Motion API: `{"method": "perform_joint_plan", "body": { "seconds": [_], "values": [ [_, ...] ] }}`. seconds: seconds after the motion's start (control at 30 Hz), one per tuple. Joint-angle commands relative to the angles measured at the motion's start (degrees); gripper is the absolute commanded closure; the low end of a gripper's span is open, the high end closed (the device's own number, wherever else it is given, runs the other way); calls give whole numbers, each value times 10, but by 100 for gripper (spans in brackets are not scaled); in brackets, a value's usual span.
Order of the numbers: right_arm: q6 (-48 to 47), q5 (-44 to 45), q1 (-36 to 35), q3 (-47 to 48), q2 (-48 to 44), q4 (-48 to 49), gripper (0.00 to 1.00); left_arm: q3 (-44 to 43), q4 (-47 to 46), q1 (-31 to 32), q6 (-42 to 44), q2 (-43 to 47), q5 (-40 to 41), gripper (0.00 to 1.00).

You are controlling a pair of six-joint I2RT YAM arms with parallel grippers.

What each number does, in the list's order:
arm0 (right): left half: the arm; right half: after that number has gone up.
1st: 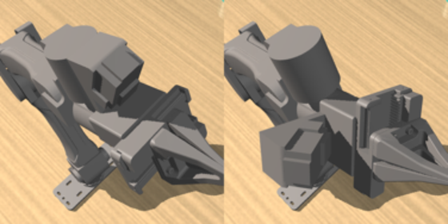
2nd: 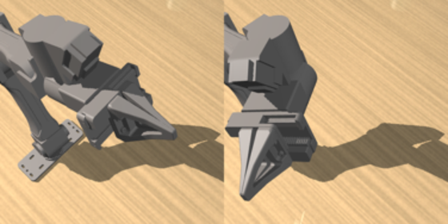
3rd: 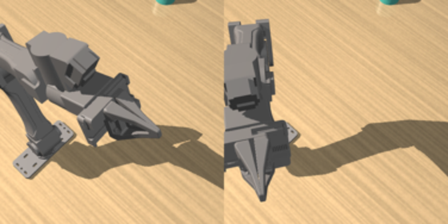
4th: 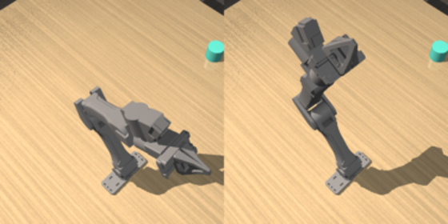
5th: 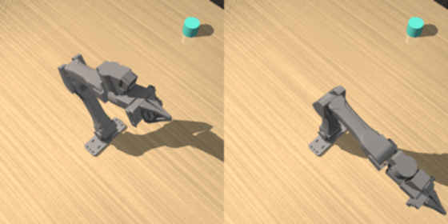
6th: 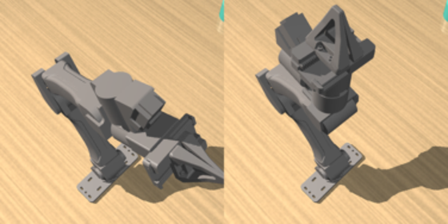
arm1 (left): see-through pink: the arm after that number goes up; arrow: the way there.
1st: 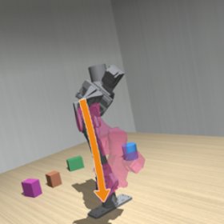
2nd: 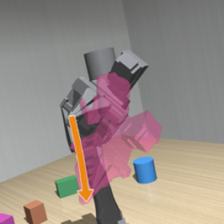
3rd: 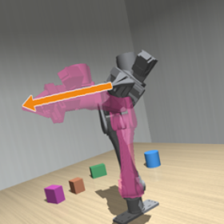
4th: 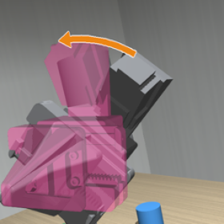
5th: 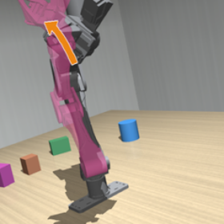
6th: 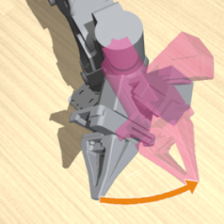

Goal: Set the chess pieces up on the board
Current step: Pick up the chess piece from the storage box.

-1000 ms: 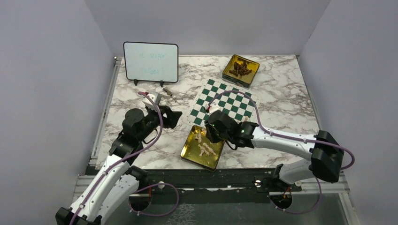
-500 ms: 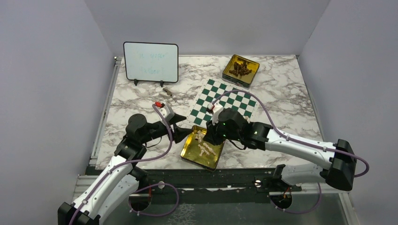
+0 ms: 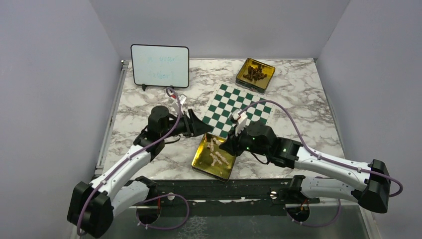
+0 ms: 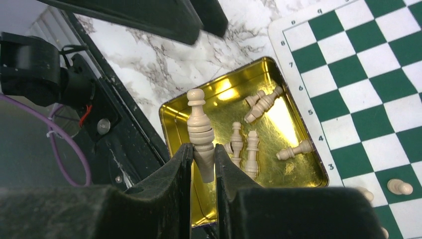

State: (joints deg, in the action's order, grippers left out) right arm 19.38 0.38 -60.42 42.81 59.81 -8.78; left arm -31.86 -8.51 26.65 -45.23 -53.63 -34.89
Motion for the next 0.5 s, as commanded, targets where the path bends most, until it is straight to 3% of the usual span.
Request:
{"method": "perform_joint_plan", "body": {
  "seconds": [0.0, 0.33, 0.47],
  "values": [
    [-19, 17, -2, -1, -14, 47, 85, -39, -3, 1, -132, -65, -109, 40],
    [-15, 36, -2, 5, -4, 47, 85, -38, -17, 2, -171, -84, -132, 57],
    [-13, 40, -2, 3, 0, 59, 86, -36, -17, 2, -174, -90, -143, 59]
  ]
}}
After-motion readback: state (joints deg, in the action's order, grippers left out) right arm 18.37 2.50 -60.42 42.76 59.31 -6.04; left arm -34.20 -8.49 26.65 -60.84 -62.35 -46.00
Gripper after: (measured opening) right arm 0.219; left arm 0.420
